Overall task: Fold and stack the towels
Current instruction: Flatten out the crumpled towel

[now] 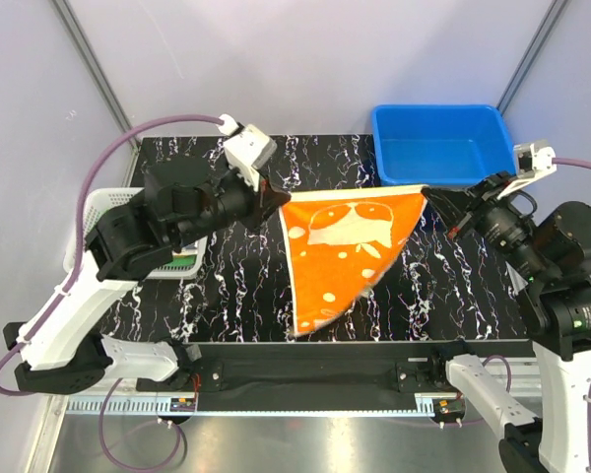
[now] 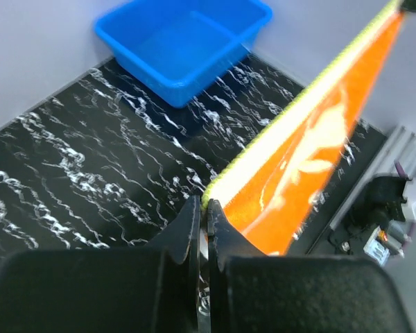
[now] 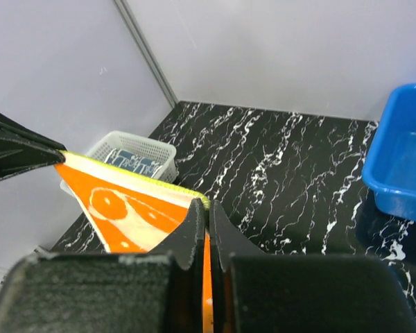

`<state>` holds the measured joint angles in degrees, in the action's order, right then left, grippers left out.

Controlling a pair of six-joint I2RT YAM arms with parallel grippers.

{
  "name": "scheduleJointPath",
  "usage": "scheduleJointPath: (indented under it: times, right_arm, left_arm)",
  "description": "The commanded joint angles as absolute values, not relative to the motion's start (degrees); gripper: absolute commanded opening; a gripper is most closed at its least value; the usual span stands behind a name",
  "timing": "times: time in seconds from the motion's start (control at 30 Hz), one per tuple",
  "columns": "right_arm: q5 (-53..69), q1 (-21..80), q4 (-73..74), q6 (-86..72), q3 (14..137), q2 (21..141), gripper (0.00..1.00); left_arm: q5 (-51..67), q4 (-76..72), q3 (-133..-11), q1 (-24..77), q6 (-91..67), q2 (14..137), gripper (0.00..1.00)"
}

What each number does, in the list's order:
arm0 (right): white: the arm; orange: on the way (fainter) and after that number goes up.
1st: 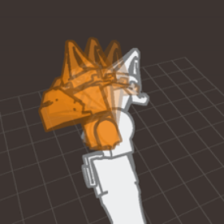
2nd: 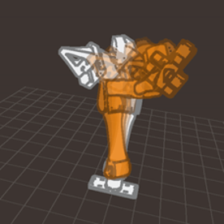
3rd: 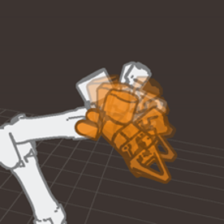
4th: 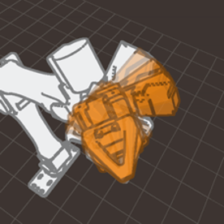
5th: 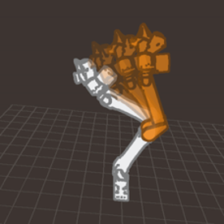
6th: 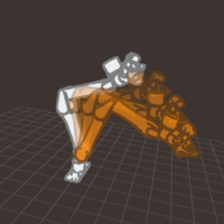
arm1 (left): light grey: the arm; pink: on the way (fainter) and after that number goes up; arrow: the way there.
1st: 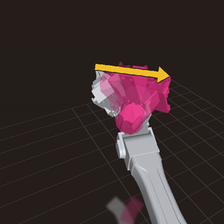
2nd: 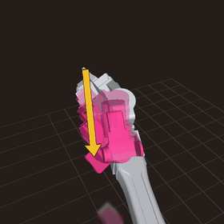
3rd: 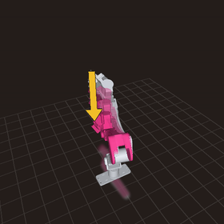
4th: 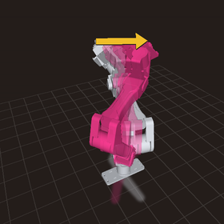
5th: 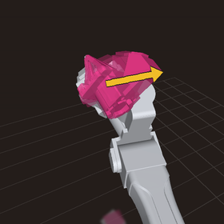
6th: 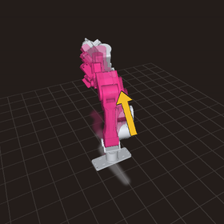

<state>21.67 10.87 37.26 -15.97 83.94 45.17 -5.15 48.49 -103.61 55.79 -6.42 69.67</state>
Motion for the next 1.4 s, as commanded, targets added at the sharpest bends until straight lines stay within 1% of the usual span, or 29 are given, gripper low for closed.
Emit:
scheduleJointPath:
  times: [0.0,0.1,0.17,0.23,0.27,0.33,0.37,0.4,0.43,0.47,0.5,0.53,0.57,0.63,0.67,0.73,0.8,0.9,1.0,1.13,1.27,1.33,1.37]
  right_arm:
    - [17.5,10.8,36.6,-16.2,87.0,47.5,0.00]
    - [14.7,10.8,35.8,-12.7,86.5,51.9,0.00]
    - [14.1,10.7,32.7,-11.9,83.6,55.1,0.00]
    - [14.1,10.7,28.0,-11.3,80.3,57.6,0.00]
    - [14.1,10.8,26.4,-11.3,79.6,60.7,0.00]
    - [15.9,10.8,19.9,-9.9,78.1,64.6,0.00]
    - [16.3,10.8,18.1,-9.5,78.2,69.6,0.00]
    - [17.0,10.8,16.5,-8.4,78.7,72.5,0.00]
    - [19.1,10.8,13.0,-7.9,80.0,75.4,0.00]
    - [20.3,10.8,11.0,-7.6,80.6,81.1,0.00]
    - [20.7,10.7,9.3,-7.2,82.2,83.9,0.00]
    - [21.1,10.7,7.0,-7.1,83.3,86.7,0.00]
    - [21.6,10.5,6.4,-6.9,84.6,92.1,0.00]
    - [23.9,10.6,4.6,-5.3,88.7,97.1,0.00]
    - [25.2,10.6,3.8,-3.8,89.8,101.0,0.00]
    - [27.4,10.6,2.4,-2.6,92.6,104.3,0.00]
    - [27.1,10.5,2.1,-1.3,94.2,108.0,0.00]
    - [27.9,10.5,1.5,-0.3,93.9,109.4,0.00]
    - [28.0,10.6,1.6,0.6,90.3,107.8,0.00]
    - [27.1,10.6,5.6,1.4,85.1,102.2,0.00]
    - [24.6,10.6,10.5,-4.0,79.3,97.7,0.00]
    - [24.4,10.6,11.6,-6.5,74.4,94.1,0.00]
    - [24.3,10.7,11.4,-8.9,72.4,92.7,0.00]
  left_arm:
    - [-13.9,51.1,-110.2,55.8,-6.1,70.7,0.00]
    - [-19.8,52.3,-111.3,55.0,-3.7,73.4,0.00]
    - [-19.3,51.2,-110.7,52.7,-2.7,75.4,0.00]
    - [-14.0,48.3,-107.6,46.3,-2.6,76.7,0.00]
    - [-11.9,46.9,-106.2,41.6,-2.7,77.9,0.00]
    - [-6.0,43.9,-104.2,37.0,-2.8,79.9,0.00]
    - [-4.0,40.8,-102.9,34.8,-2.5,82.3,0.00]
    - [-0.4,39.1,-102.6,31.0,-2.1,83.8,0.00]
    - [1.9,35.9,-102.4,29.3,-1.9,85.5,0.00]
    - [3.7,34.4,-102.4,26.5,-1.3,89.4,0.00]
    - [7.5,32.8,-102.5,25.2,-1.0,91.6,0.00]
    - [8.9,30.4,-102.9,24.0,-0.8,93.9,0.00]
    - [10.0,29.8,-104.8,22.0,-0.7,98.7,0.00]
    - [13.2,29.0,-107.7,20.2,-1.0,103.6,0.00]
    - [13.4,28.9,-111.1,18.7,-1.7,108.1,0.00]
    - [16.0,29.2,-114.2,17.7,-1.5,111.8,0.00]
    - [15.9,28.5,-115.7,17.0,-0.5,115.0,0.00]
    - [15.3,26.7,-114.7,16.9,1.0,116.2,0.00]
    - [15.5,25.2,-110.8,16.9,1.7,114.8,0.00]
    - [17.2,21.5,-99.8,17.0,0.6,108.1,0.00]
    - [19.2,20.5,-90.7,17.3,-2.0,101.9,0.00]
    - [19.5,20.5,-87.3,18.2,-2.6,98.4,0.00]
    - [18.9,20.5,-83.6,18.5,-2.7,97.1,0.00]
